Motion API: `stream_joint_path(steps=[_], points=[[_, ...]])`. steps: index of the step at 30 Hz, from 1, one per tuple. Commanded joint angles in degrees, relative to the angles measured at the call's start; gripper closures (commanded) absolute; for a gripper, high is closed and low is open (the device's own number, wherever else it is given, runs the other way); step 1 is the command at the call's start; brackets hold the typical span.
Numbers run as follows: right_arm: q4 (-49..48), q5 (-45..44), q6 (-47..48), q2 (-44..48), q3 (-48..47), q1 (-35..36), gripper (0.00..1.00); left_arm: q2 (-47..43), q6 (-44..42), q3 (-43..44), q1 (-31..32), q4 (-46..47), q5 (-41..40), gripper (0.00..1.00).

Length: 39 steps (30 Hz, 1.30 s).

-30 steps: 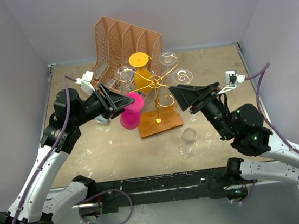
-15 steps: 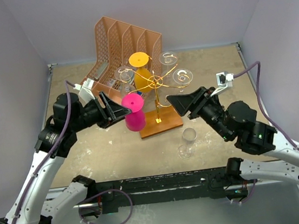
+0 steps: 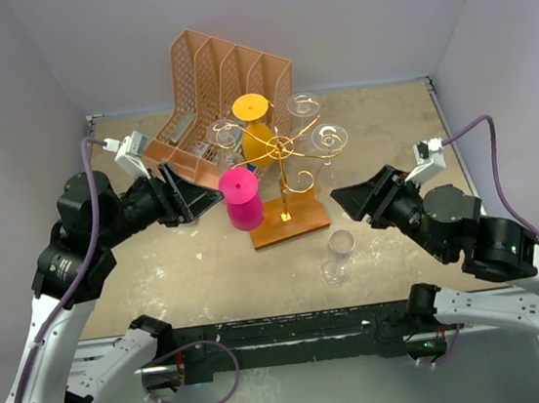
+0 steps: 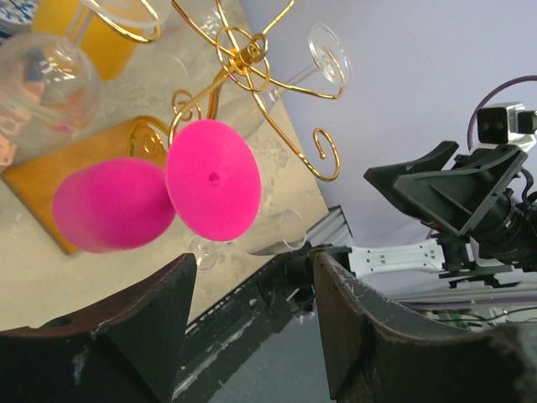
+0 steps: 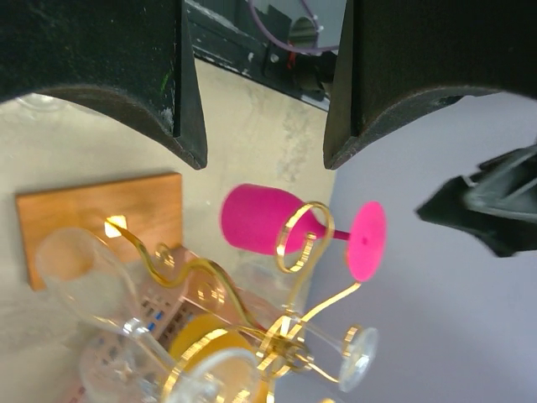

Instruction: Place the wine glass upside down on the wine glass rack

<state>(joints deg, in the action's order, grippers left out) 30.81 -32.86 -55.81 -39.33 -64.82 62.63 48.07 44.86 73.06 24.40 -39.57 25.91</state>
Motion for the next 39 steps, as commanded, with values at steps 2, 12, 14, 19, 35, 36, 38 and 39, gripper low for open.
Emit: stream_joint_path(steps=[2,12,14,19,35,36,38,39], points=[[9.06,-2.82,-6.13,-0.14,1.68,0.21,0.4,-0.78,-5.81,3.78,-0.15,-1.58,-6.7,0.44],[11.55,2.03,-1.26,-4.06,7.21,0.19,0.52,-0.71,-8.74,5.9,-0.12,-4.4,-11.36,0.44],[11.56,3.58,0.27,-4.25,7.18,0.21,0.54,-0.71,-8.99,5.87,-0.14,-4.58,-11.39,0.44],[11.64,6.45,2.27,-3.7,8.72,0.21,0.54,-0.45,-9.69,5.82,-0.14,-4.72,-9.84,0.46],[9.23,9.6,6.98,-9.38,10.34,0.2,0.57,-0.43,-9.87,6.61,-0.14,-5.29,-11.18,0.46],[9.62,9.5,7.03,-9.78,10.25,0.21,0.58,-0.39,-9.92,6.58,-0.08,-5.3,-11.25,0.46],[9.92,9.74,7.71,-10.29,10.04,0.21,0.59,-0.36,-10.0,6.65,-0.07,-5.4,-11.49,0.46],[9.95,9.82,8.01,-10.38,9.87,0.21,0.6,-0.35,-10.02,6.7,-0.1,-5.36,-11.62,0.46]])
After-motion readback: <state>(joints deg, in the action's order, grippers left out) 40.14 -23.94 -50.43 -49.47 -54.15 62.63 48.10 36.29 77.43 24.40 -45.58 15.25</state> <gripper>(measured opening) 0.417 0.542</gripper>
